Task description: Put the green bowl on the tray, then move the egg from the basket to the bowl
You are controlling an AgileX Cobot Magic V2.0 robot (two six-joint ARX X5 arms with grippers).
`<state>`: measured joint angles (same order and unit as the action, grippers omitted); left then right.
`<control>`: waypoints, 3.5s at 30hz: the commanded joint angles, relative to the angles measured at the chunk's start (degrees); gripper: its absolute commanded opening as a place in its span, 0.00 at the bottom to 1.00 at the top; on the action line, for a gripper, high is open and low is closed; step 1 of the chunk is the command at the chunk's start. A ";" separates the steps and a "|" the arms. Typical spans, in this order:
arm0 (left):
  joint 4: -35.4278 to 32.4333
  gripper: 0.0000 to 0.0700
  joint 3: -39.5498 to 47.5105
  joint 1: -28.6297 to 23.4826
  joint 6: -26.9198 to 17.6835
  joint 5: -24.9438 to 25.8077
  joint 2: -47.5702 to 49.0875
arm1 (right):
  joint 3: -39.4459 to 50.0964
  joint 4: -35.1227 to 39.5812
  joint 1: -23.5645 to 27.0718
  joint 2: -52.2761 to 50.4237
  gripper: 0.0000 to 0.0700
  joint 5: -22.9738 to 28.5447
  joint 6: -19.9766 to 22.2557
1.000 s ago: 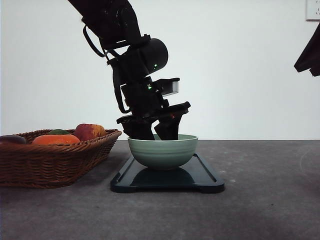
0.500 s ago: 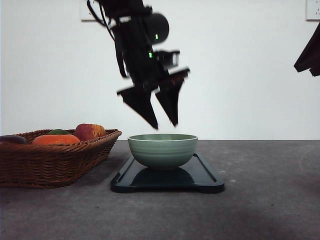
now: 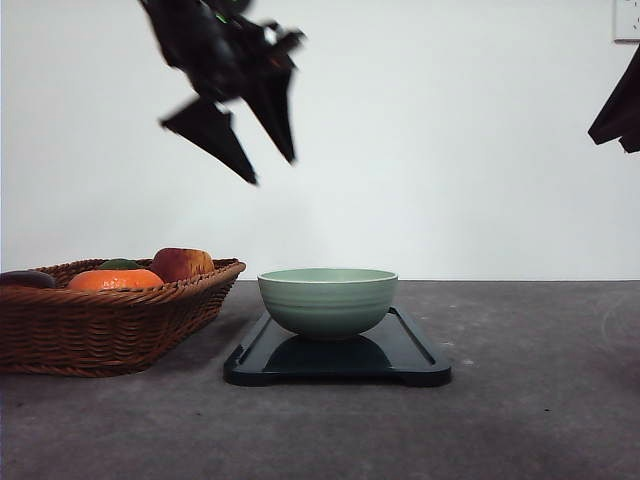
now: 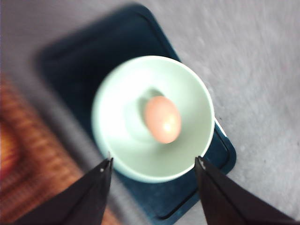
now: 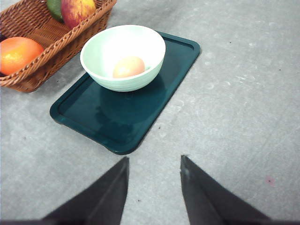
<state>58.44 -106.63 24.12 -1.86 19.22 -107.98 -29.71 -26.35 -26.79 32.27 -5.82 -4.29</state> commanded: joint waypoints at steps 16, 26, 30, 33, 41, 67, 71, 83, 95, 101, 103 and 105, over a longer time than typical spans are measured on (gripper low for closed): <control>-24.06 0.50 50.14 -8.02 6.00 -2.14 43.17 | -0.26 0.61 -0.33 0.22 0.30 0.07 0.60; -24.93 0.50 67.19 -9.16 9.31 -6.88 62.38 | -0.26 1.10 -0.35 0.24 0.30 -0.07 2.29; -25.32 0.50 71.68 -9.16 12.01 -9.05 68.62 | -0.26 1.91 -0.35 0.32 0.30 -0.07 2.96; -25.26 0.50 73.76 -9.16 13.29 -10.68 72.77 | -0.26 2.60 -0.35 0.97 0.30 -0.09 3.02; -24.83 0.39 73.87 -9.13 13.79 -10.33 78.29 | -0.26 2.36 -0.35 2.05 0.28 -0.20 3.24; -26.71 0.00 75.23 -10.79 10.96 -9.99 80.85 | -0.28 4.02 -0.35 2.01 0.02 -0.13 3.26; -34.62 0.00 81.26 -14.85 10.92 -9.99 85.14 | -0.28 4.02 -0.35 2.01 0.02 -0.11 3.27; -45.18 0.00 99.97 -22.18 10.81 -10.11 103.43 | -0.28 4.02 -0.35 2.01 0.02 -0.11 3.26; -48.30 0.00 105.89 -23.37 7.49 -10.40 107.80 | -0.28 4.02 -0.35 2.01 0.02 -0.11 3.26; -48.22 0.00 105.87 -23.37 7.47 -10.40 107.80 | -0.28 4.04 -0.35 2.01 0.02 -0.11 3.26; -48.22 0.00 105.87 -23.37 7.47 -10.40 107.80 | -0.28 4.04 -0.35 2.01 0.02 -0.11 3.26; -48.22 0.00 105.87 -23.37 7.47 -10.40 107.80 | -0.28 4.04 -0.35 2.01 0.02 -0.11 3.27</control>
<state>9.87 -1.87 0.80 6.61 8.88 -0.30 -29.71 -22.96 -26.81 34.11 -5.98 -1.30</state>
